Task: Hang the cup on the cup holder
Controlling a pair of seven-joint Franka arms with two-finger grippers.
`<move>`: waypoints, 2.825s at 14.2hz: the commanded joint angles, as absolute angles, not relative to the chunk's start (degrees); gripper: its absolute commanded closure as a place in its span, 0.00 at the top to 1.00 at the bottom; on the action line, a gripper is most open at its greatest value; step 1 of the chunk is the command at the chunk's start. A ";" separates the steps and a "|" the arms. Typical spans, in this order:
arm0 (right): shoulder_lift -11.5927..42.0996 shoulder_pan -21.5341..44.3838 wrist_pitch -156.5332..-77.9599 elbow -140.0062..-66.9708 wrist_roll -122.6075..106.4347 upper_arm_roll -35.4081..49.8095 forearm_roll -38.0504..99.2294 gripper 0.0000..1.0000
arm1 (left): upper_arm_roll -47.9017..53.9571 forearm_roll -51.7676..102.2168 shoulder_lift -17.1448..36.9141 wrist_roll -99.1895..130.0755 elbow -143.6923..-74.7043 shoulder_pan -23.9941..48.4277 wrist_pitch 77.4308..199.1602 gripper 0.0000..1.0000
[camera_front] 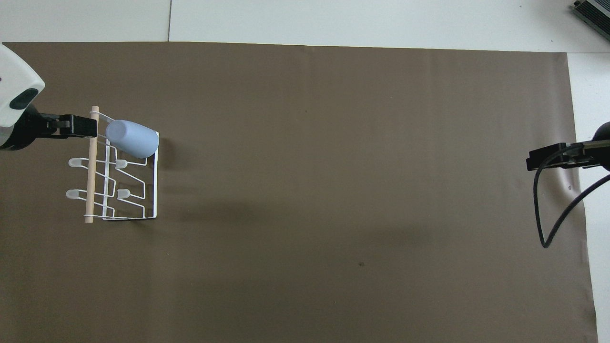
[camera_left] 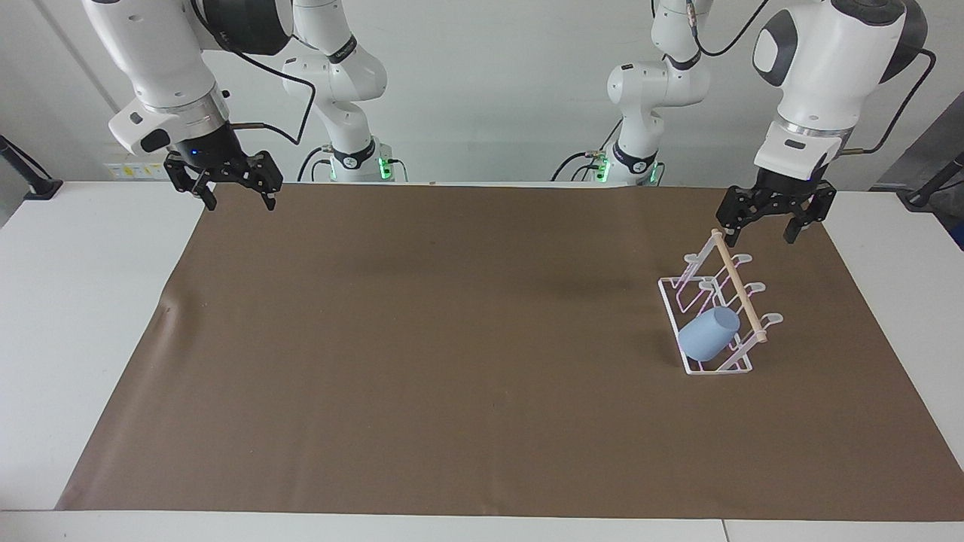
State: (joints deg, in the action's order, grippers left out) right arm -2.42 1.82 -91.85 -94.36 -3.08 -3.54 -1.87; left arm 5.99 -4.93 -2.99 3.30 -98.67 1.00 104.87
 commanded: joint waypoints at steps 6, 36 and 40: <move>-3.69 1.14 -91.93 -95.71 -2.11 -3.16 -1.76 1.00 | 5.36 -3.16 -3.08 -2.98 -94.48 0.35 94.22 1.00; -3.69 1.14 -91.93 -95.71 -2.11 -3.25 -1.76 1.00 | 10.55 3.34 -2.99 -2.11 -89.22 -7.91 84.29 1.00; -3.69 1.14 -91.93 -95.71 -2.11 -3.16 -1.76 1.00 | 10.72 3.34 -3.52 -2.55 -89.38 -8.00 84.55 1.00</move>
